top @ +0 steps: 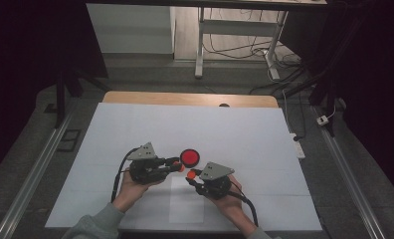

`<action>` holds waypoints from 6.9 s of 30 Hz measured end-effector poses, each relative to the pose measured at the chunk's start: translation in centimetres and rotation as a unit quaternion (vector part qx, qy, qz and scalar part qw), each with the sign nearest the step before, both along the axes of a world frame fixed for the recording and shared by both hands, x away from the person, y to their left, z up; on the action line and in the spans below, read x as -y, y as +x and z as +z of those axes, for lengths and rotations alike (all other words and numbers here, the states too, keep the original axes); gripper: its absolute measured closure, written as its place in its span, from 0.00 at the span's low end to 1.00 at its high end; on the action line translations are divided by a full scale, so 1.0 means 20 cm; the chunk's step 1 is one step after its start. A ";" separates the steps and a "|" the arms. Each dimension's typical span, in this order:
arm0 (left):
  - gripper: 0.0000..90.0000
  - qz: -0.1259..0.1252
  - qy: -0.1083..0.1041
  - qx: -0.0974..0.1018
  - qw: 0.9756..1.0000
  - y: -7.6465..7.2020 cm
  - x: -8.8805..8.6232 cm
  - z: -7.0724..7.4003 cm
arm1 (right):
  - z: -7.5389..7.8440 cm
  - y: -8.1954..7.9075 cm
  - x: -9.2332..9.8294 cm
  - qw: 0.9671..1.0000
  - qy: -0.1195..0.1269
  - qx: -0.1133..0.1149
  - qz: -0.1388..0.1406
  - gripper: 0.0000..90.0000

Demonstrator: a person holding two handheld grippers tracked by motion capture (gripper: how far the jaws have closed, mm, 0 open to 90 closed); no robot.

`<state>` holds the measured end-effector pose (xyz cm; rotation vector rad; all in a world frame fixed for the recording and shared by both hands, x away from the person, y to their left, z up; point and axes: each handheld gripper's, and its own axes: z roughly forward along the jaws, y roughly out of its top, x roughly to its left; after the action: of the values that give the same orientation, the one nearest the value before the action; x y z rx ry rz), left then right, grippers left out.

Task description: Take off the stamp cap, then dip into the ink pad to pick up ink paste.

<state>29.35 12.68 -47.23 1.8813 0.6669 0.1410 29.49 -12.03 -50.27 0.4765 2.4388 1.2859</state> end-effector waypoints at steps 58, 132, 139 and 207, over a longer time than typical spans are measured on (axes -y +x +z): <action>0.81 -0.005 0.035 -0.006 0.999 0.00 0.01 -0.03 | 0.01 -0.05 0.64 0.987 0.030 0.002 -0.158 0.72; 0.81 0.036 0.056 0.005 0.998 0.23 0.07 0.04 | 0.00 -0.07 0.80 0.980 0.031 0.003 -0.195 0.72; 0.81 0.035 0.056 0.002 0.998 0.27 0.10 0.03 | 0.00 -0.06 0.80 0.980 0.029 0.003 -0.196 0.72; 0.81 0.046 0.127 -0.015 0.991 0.44 0.24 -0.26 | -0.01 -0.06 0.79 0.981 0.026 0.001 -0.193 0.72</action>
<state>38.07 7.96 -52.45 2.0994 0.7867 0.2673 28.25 -27.93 -50.46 0.9103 2.1708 1.1785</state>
